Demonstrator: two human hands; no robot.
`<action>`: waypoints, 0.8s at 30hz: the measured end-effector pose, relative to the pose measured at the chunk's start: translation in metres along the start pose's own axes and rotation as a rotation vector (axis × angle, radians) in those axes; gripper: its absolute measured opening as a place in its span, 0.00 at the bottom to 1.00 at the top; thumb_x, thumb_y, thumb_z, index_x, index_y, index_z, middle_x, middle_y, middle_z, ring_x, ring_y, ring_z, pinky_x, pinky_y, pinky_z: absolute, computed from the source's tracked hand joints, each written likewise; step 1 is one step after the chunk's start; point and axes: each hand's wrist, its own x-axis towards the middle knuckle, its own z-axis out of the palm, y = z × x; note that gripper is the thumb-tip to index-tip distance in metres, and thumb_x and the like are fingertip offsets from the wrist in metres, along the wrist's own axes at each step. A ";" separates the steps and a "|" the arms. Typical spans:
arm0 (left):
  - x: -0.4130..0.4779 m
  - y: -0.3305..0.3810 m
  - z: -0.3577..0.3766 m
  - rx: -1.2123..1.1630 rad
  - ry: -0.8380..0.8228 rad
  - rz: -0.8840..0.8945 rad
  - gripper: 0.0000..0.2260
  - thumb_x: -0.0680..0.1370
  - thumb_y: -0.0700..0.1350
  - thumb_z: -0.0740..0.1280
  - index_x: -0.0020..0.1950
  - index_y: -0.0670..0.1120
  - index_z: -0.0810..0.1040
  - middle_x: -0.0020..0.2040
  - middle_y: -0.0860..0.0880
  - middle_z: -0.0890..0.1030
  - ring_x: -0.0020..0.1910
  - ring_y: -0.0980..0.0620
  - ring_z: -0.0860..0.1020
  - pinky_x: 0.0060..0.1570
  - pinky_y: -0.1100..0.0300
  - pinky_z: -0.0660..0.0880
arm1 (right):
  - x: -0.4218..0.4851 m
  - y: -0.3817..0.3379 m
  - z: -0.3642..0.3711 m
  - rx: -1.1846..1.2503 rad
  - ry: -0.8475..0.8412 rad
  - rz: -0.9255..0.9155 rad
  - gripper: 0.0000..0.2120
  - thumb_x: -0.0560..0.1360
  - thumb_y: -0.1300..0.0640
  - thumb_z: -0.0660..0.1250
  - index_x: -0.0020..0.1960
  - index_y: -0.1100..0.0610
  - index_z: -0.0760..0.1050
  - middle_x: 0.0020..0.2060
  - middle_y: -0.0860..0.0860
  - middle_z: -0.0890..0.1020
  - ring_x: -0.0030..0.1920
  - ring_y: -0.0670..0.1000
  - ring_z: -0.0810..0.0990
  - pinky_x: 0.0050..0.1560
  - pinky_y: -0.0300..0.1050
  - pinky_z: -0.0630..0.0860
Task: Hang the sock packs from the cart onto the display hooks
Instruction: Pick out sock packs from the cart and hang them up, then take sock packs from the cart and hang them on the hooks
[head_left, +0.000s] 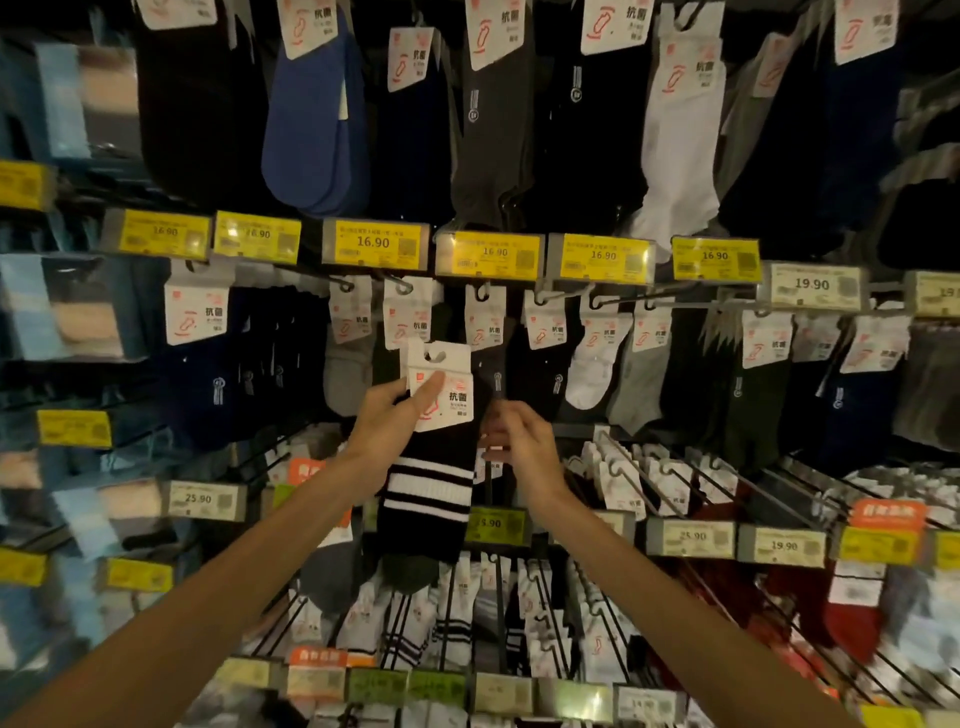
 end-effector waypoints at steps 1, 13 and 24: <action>-0.008 -0.004 0.003 -0.009 -0.035 -0.019 0.13 0.80 0.51 0.67 0.57 0.46 0.83 0.50 0.47 0.86 0.49 0.51 0.84 0.50 0.58 0.80 | -0.017 0.001 -0.005 -0.006 -0.019 -0.003 0.11 0.83 0.54 0.58 0.56 0.59 0.76 0.42 0.53 0.81 0.39 0.47 0.81 0.41 0.44 0.79; -0.110 -0.100 0.058 0.262 -0.386 0.028 0.21 0.79 0.57 0.65 0.35 0.43 0.79 0.32 0.53 0.81 0.36 0.57 0.79 0.41 0.65 0.69 | -0.163 0.043 -0.077 -0.015 0.031 0.228 0.14 0.77 0.59 0.69 0.60 0.50 0.70 0.54 0.46 0.81 0.56 0.49 0.81 0.52 0.42 0.79; -0.196 -0.246 0.079 0.442 -0.525 -0.197 0.11 0.78 0.52 0.70 0.43 0.46 0.84 0.43 0.50 0.83 0.45 0.54 0.80 0.45 0.57 0.72 | -0.267 0.155 -0.151 -0.127 0.158 0.528 0.13 0.73 0.69 0.71 0.56 0.60 0.76 0.52 0.57 0.84 0.52 0.52 0.83 0.54 0.50 0.79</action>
